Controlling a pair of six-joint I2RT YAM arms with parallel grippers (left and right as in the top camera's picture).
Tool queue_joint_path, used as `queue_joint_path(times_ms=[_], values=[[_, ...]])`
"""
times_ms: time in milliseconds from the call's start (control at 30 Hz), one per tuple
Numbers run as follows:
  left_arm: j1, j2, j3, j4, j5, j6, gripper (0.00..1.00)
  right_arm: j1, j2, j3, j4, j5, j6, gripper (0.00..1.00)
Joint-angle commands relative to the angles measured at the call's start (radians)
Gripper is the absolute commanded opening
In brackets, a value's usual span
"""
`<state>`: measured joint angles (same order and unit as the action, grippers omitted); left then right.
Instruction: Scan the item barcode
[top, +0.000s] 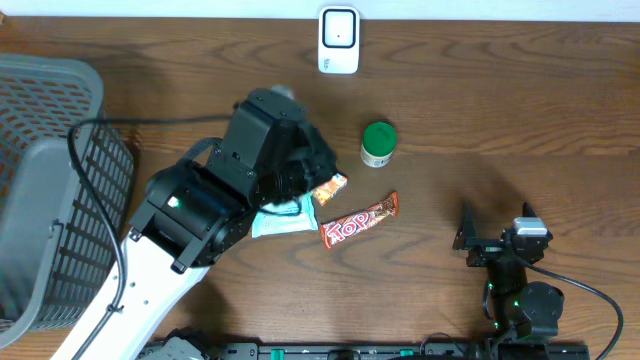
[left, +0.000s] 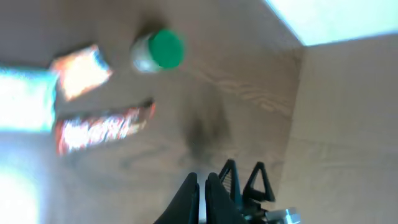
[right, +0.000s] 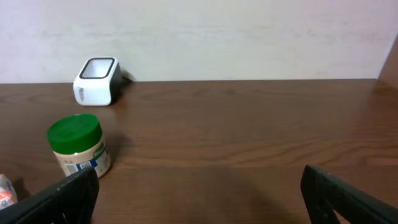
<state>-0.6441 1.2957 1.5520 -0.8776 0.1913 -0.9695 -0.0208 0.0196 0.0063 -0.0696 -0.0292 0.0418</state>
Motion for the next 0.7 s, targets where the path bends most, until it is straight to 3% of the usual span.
queue_joint_path(times_ms=[0, 267, 400, 533, 667], values=[[0.004, 0.004, -0.005, 0.074, -0.037, 0.305, 0.07, 0.001, 0.0, -0.001, -0.003, 0.002, 0.01, 0.99], [0.004, 0.002, 0.0, 0.319, -0.308, 0.514, 0.07, 0.001, 0.0, -0.001, -0.003, 0.002, 0.01, 0.99], [0.004, 0.0, 0.042, 0.397, -0.578, 0.674, 0.07, 0.001, 0.0, -0.001, -0.003, 0.002, 0.01, 0.99], [0.003, 0.0, 0.12, 0.513, -0.866, 0.916, 0.07, 0.001, 0.0, -0.001, -0.003, 0.002, 0.01, 0.99], [0.003, 0.0, 0.196, 0.696, -1.054, 1.184, 0.07, 0.001, 0.0, -0.001, -0.003, 0.002, 0.01, 0.99]])
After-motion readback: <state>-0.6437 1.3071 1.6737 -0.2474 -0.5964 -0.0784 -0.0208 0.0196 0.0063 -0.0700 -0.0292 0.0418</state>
